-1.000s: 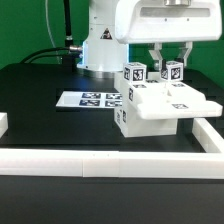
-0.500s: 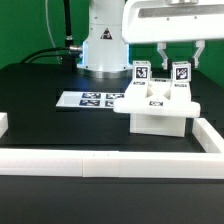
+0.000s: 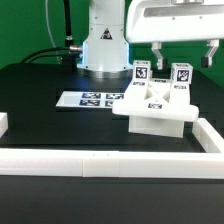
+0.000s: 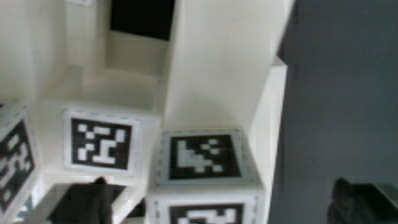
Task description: Assemble chair
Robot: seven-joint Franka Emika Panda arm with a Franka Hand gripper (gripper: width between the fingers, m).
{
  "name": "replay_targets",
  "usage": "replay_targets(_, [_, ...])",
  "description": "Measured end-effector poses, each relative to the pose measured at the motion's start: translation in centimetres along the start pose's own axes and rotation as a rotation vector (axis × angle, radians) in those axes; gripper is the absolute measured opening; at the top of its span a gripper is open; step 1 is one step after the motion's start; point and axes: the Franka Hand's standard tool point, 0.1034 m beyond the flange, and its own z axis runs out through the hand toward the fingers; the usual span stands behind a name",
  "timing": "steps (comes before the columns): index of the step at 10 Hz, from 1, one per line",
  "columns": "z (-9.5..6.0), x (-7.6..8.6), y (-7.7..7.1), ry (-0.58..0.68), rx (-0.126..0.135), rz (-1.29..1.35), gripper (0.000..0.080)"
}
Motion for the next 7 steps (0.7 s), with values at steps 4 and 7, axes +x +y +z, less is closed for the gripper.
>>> replay_targets(4, [0.02,0.06,0.42,0.0,-0.002,-0.304,0.0649])
replay_targets(7, [-0.02,0.13,-0.27,-0.028,-0.021,-0.664,0.0649])
